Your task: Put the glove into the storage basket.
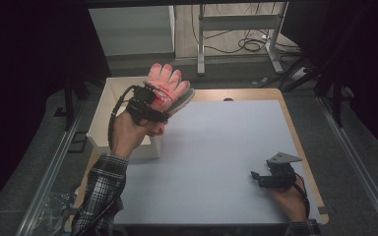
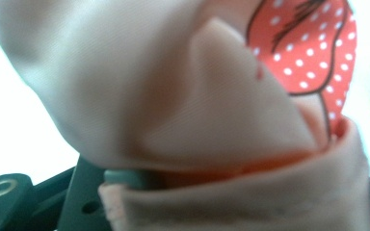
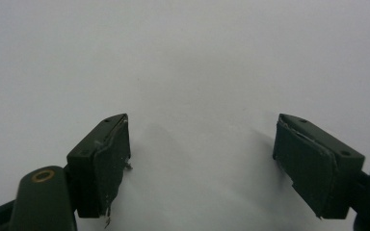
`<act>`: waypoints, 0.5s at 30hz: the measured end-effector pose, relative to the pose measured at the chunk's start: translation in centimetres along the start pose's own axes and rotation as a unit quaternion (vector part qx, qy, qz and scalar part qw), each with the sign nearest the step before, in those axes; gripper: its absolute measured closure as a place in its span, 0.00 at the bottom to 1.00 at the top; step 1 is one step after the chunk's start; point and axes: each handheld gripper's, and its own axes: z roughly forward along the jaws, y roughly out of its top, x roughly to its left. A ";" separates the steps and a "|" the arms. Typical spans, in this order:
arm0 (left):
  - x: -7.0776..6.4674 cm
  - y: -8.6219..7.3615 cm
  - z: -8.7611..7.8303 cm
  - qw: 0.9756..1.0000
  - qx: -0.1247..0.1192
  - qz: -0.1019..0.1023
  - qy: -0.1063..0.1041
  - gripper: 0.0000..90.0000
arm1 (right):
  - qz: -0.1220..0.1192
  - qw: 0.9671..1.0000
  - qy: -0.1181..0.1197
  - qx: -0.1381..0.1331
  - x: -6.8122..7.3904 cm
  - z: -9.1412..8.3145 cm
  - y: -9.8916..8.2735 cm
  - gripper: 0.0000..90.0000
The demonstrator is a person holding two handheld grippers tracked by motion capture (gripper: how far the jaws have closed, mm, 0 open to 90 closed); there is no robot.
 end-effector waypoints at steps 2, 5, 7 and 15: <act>0.4 -0.1 -0.2 1.000 -0.001 -0.006 0.005 0.54 | 0.001 1.000 0.000 0.000 0.0 0.0 0.0 0.24; 1.7 -0.3 -0.7 1.000 -0.003 -0.026 0.018 0.54 | 0.000 1.000 0.000 0.000 0.0 0.0 0.0 0.24; 2.8 -0.7 -0.9 0.999 -0.010 -0.042 0.028 0.54 | -0.001 1.000 0.000 -0.001 0.0 0.0 0.0 0.24; 5.2 -1.9 -0.5 0.995 -0.017 -0.082 0.053 0.54 | 0.000 1.000 -0.001 -0.001 0.0 0.0 0.0 0.24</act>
